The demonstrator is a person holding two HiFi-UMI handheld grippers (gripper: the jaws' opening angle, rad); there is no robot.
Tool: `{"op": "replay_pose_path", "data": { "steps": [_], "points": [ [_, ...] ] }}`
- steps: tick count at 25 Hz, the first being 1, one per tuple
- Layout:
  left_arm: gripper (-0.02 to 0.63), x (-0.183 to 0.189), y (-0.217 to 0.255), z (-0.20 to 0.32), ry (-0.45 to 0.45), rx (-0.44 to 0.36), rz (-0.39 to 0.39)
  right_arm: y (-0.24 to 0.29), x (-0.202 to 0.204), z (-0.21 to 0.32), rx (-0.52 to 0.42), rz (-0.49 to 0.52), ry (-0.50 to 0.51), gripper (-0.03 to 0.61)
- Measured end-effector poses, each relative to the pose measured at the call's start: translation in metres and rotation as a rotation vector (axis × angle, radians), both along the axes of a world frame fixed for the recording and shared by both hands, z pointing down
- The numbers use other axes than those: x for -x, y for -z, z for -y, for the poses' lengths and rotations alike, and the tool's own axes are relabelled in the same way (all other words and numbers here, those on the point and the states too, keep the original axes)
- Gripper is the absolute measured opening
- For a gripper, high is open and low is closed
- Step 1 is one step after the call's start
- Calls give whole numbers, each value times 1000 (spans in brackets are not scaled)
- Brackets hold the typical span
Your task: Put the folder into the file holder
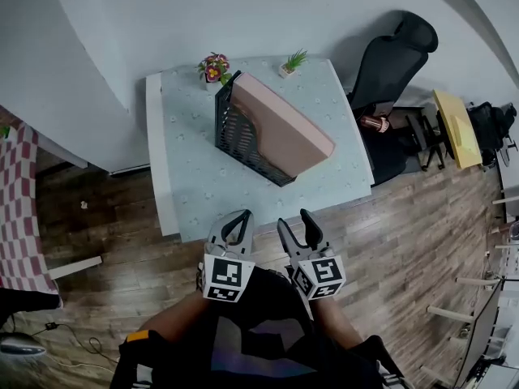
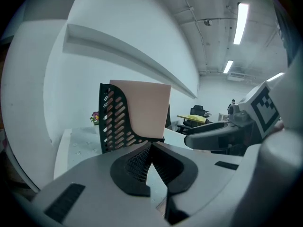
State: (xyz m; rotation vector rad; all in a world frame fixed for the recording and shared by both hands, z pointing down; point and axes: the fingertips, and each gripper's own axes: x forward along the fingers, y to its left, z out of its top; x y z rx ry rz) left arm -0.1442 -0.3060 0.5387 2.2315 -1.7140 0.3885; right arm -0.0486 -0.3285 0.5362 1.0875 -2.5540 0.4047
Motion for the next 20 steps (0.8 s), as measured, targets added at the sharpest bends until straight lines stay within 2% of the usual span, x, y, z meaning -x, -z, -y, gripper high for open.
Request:
{"op": "replay_pose_path", "data": {
  "steps": [6, 20],
  "points": [
    [6, -47, 1, -15, -18, 9, 32, 3, -44, -12, 4, 28, -6, 247],
    [8, -138, 12, -84, 45, -13, 114, 23, -140, -69, -39, 90, 35, 253]
  ]
}}
